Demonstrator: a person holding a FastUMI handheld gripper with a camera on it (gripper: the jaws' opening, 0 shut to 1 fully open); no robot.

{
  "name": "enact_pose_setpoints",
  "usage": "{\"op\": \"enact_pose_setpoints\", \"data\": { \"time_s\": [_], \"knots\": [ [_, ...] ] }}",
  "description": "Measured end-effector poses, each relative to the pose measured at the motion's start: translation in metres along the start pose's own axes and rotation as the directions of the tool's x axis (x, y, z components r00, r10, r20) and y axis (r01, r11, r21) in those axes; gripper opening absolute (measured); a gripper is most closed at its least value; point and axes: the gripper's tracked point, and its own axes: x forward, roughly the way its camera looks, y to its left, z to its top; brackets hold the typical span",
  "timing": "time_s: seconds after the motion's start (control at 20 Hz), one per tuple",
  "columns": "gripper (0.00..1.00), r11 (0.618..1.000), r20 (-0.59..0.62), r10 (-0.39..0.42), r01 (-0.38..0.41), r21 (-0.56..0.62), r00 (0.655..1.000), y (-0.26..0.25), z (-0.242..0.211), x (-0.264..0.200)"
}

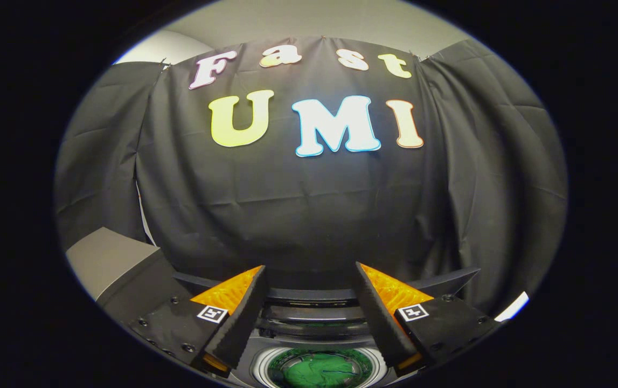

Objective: Put the clothes into the washing machine and then close the washing machine lid.

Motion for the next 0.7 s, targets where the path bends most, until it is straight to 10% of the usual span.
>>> {"op": "enact_pose_setpoints", "data": {
  "time_s": [0.7],
  "knots": [
    [0.98, 1.000, -0.002, -0.023, 0.023, -0.002, 1.000, 0.006, -0.032, -0.054]
  ]
}}
